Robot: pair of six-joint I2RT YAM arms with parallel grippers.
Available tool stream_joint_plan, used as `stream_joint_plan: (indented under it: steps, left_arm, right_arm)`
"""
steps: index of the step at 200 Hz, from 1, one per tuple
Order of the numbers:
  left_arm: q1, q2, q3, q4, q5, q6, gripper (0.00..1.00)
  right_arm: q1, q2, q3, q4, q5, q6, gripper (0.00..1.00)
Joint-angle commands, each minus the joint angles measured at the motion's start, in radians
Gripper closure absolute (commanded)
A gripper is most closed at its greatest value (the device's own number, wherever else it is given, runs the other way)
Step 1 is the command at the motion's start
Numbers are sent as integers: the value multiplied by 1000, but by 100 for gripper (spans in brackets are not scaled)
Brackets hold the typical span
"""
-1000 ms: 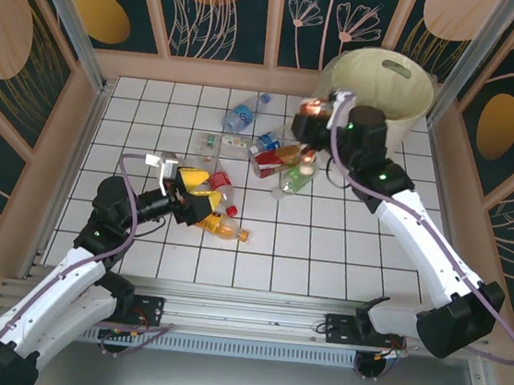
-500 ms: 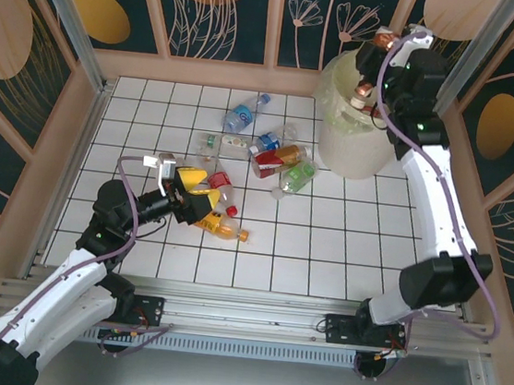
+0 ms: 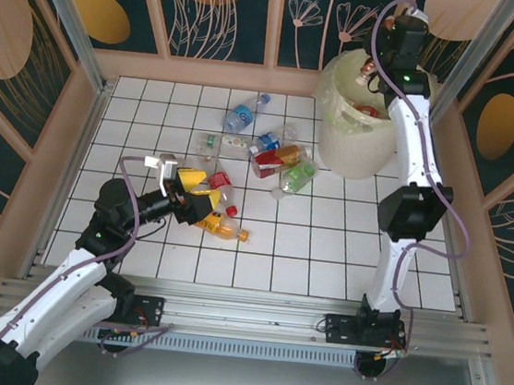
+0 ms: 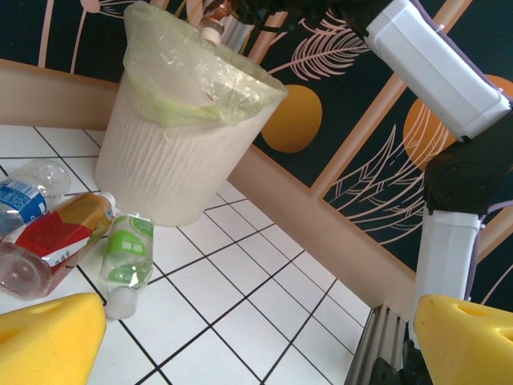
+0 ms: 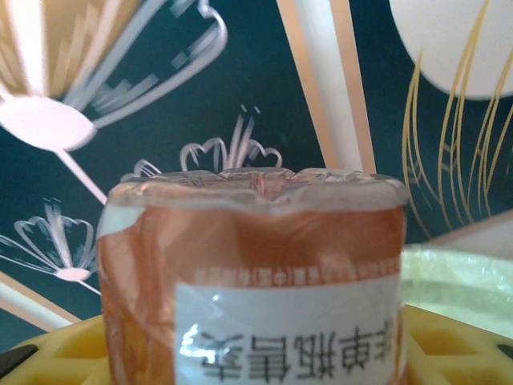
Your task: Put the plastic bottles in the bin
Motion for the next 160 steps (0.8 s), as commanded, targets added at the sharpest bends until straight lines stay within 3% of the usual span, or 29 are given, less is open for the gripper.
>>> stream_joint_plan:
  steps: [1, 91, 160]
  left_arm:
    - [-4, -2, 35, -4, -5, 26, 1]
    - [-4, 10, 37, -15, -11, 29, 1]
    - [-4, 14, 35, -24, -16, 32, 1]
  right_arm:
    - [-14, 45, 54, -138, -5, 75, 49]
    - [-52, 134, 4, -227, -192, 158, 49]
    - [-52, 150, -60, -224, -263, 183, 46]
